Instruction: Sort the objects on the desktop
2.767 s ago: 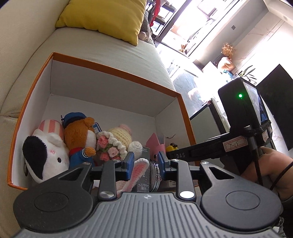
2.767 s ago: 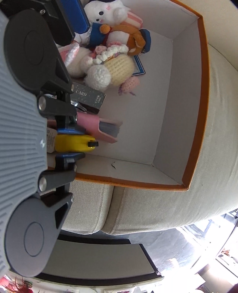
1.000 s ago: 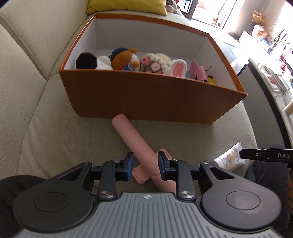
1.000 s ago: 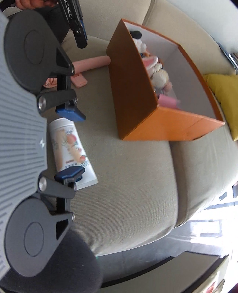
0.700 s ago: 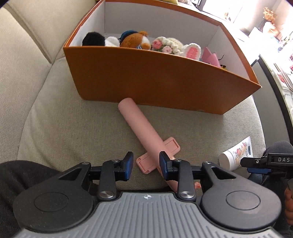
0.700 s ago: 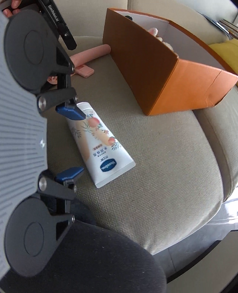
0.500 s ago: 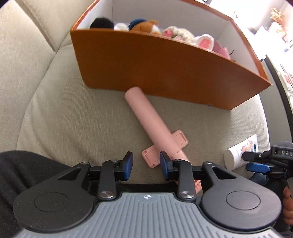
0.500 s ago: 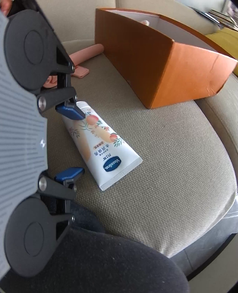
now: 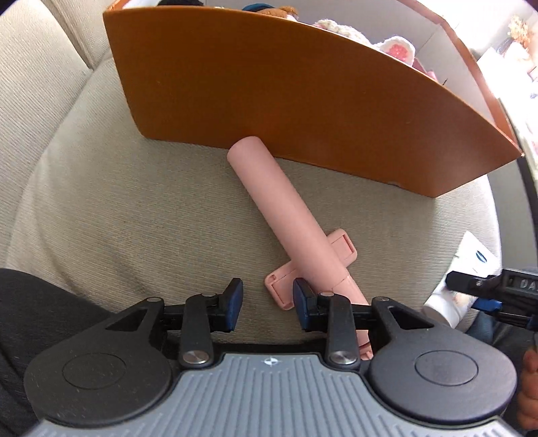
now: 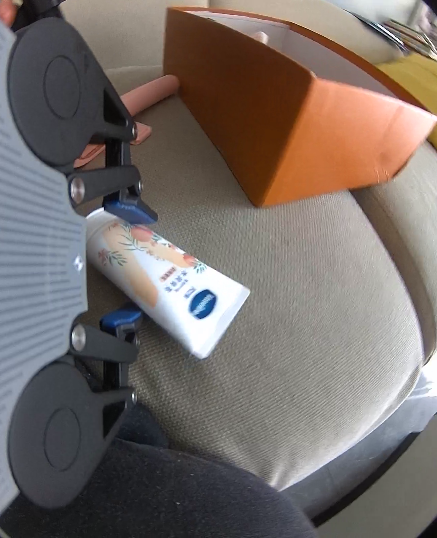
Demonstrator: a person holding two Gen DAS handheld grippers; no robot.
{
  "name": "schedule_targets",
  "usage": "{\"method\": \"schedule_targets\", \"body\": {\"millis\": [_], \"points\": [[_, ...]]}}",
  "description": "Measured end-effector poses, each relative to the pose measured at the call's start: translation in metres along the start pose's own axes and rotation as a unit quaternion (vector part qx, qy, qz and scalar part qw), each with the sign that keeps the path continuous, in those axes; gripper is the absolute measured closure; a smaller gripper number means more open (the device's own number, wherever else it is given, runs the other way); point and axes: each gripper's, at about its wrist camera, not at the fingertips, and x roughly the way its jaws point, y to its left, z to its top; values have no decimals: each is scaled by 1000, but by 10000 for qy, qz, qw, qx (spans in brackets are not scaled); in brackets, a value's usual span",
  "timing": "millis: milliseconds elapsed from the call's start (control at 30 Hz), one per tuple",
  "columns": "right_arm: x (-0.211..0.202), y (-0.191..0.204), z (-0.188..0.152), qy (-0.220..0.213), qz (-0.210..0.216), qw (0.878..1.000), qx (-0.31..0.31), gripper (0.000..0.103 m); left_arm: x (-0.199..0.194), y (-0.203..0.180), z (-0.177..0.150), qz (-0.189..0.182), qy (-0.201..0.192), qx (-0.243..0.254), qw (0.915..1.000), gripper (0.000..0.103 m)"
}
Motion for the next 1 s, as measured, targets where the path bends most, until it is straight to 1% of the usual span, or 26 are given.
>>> {"method": "schedule_targets", "body": {"millis": [33,67,100,133,167,267,333,400,467,500,567,633,700,767,800,867,900,933,1000], "points": [[-1,2,-1,-31,15,10000,-34,64,0,0,-1,-79,1,-16,10000,67],[-2,3,-2,-62,45,10000,-58,65,-1,1,-2,-179,-8,-48,9998,72],[-3,4,-3,-85,81,9999,-82,69,-1,3,-4,-306,3,-102,9995,77],[-5,5,-4,-97,125,9998,-121,74,-1,4,-5,-423,-9,-148,9990,78],[-7,6,-4,-94,161,9997,-183,76,-1,4,-6,-483,-32,-161,9987,79],[-15,15,-6,-122,165,9985,-500,77,-6,3,-9,-694,-141,-167,9973,81],[-24,22,-7,-134,203,9968,-756,77,-10,6,-9,-936,-200,-204,9952,81],[-31,28,-17,-129,206,9937,-1092,77,-13,8,-7,-1143,-271,-209,9929,81],[-31,39,-22,-139,109,9901,-1395,77,-16,8,-4,-1387,-317,-202,9896,80],[-31,44,-22,-149,49,9878,-1551,77,-17,5,-3,-1368,-298,-167,9900,80],[-35,48,-30,-179,-44,9844,-1748,77,-22,1,-2,-1246,-395,22,9914,80],[-40,49,-32,-231,-122,9812,-1914,77,-30,-8,-5,-1092,-502,402,9919,80],[-42,50,-34,-224,-148,9793,-2004,77,-36,-16,-5,-979,-511,889,9899,80],[-41,49,-35,-170,-108,9784,-2059,77,-41,-23,-10,-790,-527,1465,9846,80],[-34,47,-29,-144,-76,9780,-2080,77,-42,-34,-8,-635,-546,1778,9805,80],[-36,48,-25,-149,3,9779,-2085,77,-42,-41,-13,-442,-573,2215,9725,80],[-37,49,-25,-166,38,9776,-2096,77,-39,-47,-15,-377,-551,2390,9687,80],[-37,50,-24,-178,63,9774,-2108,77,-39,-47,-16,-334,-514,2475,9669,80],[-37,53,-24,-195,83,9767,-2134,77,-39,-49,-16,-231,-312,2560,9659,80]]}}
